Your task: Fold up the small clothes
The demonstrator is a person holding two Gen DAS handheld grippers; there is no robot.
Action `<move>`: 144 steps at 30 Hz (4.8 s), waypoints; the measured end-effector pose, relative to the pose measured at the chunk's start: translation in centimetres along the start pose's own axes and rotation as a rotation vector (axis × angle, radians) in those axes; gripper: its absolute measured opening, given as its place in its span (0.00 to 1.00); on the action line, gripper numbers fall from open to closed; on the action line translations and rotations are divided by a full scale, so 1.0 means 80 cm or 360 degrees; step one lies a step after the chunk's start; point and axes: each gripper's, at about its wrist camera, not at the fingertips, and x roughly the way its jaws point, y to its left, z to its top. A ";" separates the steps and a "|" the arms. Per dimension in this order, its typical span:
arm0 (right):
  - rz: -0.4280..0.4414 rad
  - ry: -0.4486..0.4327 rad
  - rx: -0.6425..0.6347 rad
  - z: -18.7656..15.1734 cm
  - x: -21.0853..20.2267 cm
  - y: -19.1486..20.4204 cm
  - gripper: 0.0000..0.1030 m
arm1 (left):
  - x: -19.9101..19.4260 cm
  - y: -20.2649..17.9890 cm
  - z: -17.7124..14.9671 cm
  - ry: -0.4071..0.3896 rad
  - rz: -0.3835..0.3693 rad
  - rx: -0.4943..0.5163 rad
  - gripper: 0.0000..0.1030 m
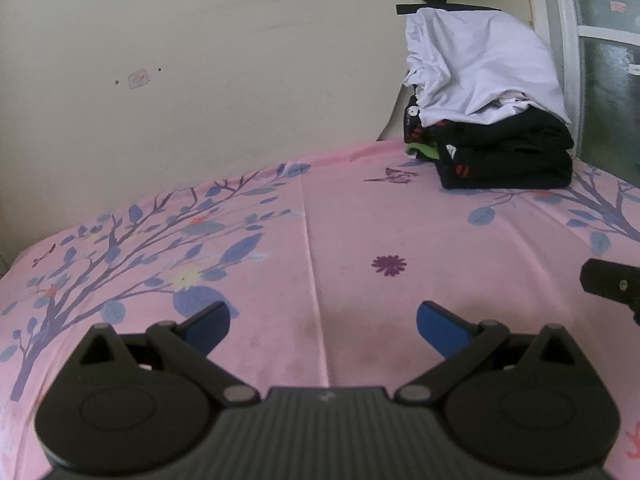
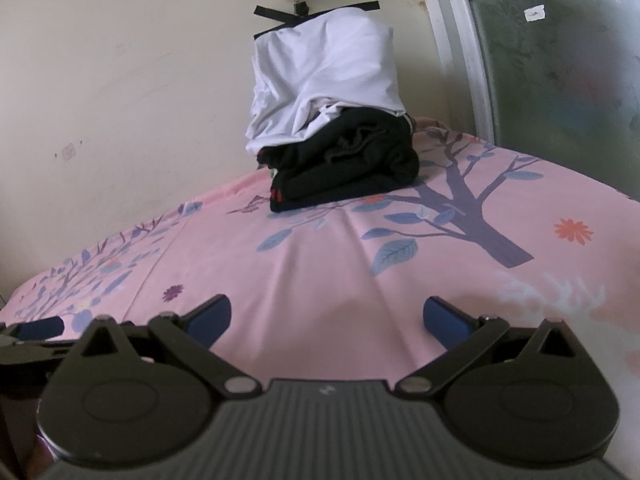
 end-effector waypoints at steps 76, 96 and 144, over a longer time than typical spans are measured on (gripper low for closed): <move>-0.0011 0.0019 0.0005 0.000 0.000 0.003 0.94 | 0.013 0.009 0.001 0.0102 0.0063 -0.0056 1.00; -0.0013 0.0019 0.0007 0.000 -0.001 0.003 0.94 | 0.013 0.009 0.000 0.0106 0.0066 -0.0047 1.00; -0.0014 0.0020 0.0009 0.001 -0.002 0.003 0.94 | 0.011 0.010 0.002 0.0088 0.0050 -0.0053 1.00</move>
